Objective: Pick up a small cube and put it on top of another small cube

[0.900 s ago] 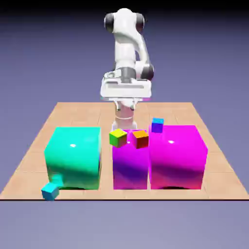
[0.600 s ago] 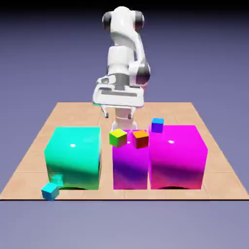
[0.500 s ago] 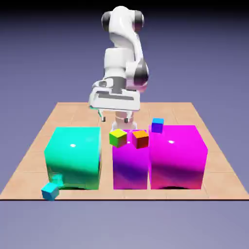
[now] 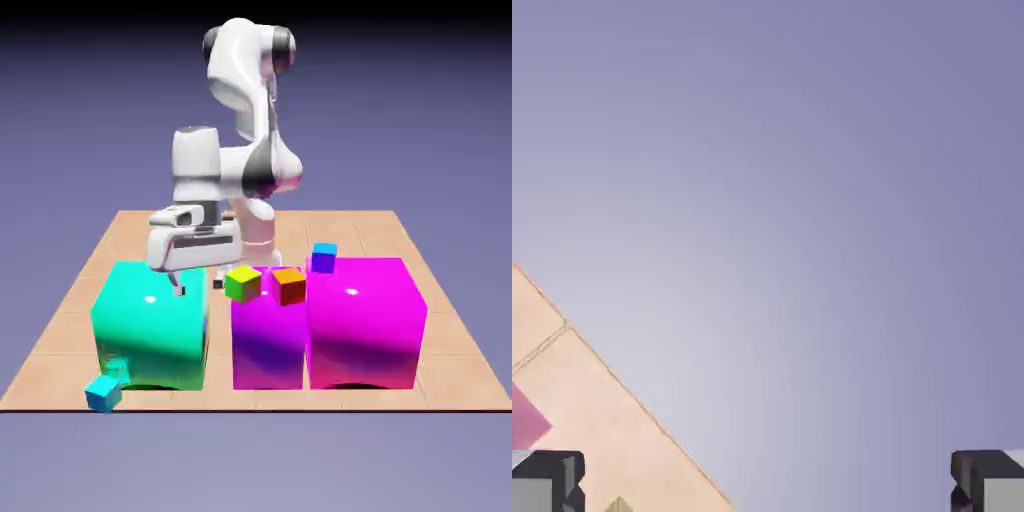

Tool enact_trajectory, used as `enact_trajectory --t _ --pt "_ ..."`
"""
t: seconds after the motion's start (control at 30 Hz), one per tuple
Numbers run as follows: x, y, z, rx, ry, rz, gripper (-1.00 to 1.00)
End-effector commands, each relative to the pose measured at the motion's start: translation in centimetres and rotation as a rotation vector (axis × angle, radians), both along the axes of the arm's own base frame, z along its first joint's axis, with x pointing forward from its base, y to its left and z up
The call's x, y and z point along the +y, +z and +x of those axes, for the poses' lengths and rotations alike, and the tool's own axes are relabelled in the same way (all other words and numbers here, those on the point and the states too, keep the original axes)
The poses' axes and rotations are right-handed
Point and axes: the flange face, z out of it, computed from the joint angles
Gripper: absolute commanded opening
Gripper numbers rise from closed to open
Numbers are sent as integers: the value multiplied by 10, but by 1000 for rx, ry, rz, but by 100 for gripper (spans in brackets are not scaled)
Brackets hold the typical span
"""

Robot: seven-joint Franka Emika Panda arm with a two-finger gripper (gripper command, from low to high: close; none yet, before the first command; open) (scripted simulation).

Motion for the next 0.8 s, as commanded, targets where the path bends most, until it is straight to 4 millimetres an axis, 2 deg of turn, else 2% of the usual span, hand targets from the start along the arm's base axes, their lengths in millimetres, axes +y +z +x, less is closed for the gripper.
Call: enact_trajectory --t 0.0,0.37,0.77 --pt "-4 -4 4 15 34 -10 0" --pt "-54 -48 38 174 401 -95 0" --pt "-102 -94 65 326 838 -138 0"
